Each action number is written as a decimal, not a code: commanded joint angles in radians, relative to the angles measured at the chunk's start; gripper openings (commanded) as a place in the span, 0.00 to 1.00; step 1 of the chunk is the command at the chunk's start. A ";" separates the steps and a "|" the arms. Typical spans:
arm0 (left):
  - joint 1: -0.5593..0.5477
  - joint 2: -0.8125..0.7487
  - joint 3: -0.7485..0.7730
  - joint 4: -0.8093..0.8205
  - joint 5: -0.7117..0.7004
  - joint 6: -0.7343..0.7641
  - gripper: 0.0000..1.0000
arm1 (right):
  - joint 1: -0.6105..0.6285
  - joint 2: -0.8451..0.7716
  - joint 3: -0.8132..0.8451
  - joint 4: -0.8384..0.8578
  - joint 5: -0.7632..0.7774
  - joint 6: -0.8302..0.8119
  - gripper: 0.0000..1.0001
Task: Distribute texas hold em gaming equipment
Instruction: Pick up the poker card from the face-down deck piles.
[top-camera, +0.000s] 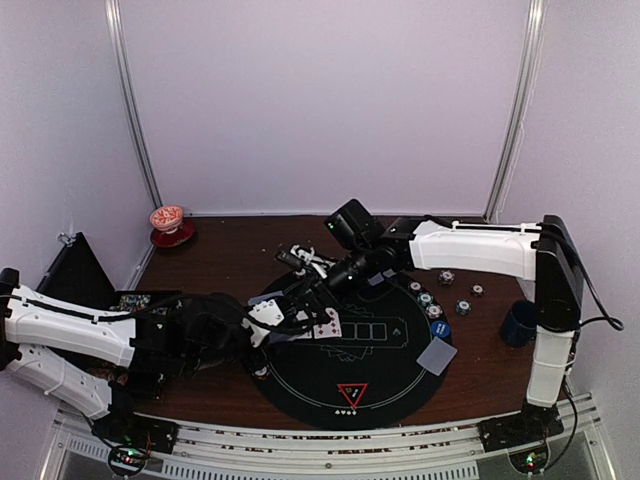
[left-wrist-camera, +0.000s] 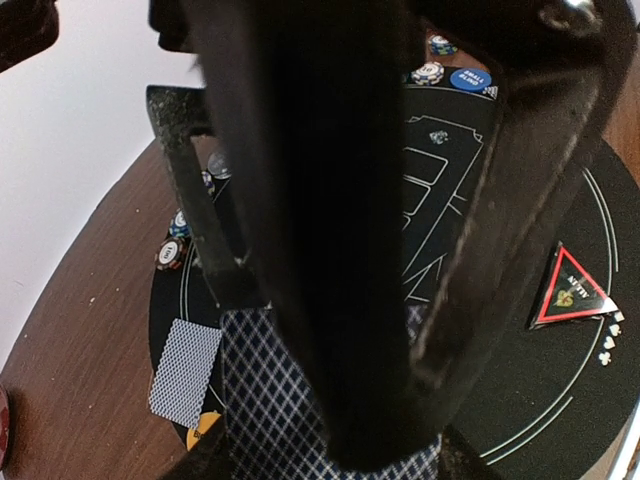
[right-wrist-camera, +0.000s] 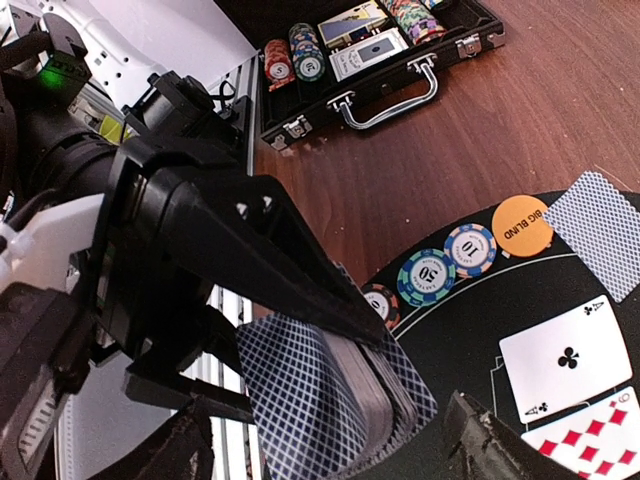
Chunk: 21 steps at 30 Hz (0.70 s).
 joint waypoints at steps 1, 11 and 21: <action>-0.002 0.003 0.022 0.056 0.021 0.010 0.54 | 0.026 0.026 -0.002 0.072 0.058 0.064 0.79; -0.002 -0.011 0.016 0.064 0.031 0.012 0.53 | 0.029 0.072 0.022 0.044 0.176 0.059 0.67; -0.003 -0.014 0.012 0.065 0.028 0.012 0.54 | -0.004 0.050 0.020 0.006 0.251 0.038 0.51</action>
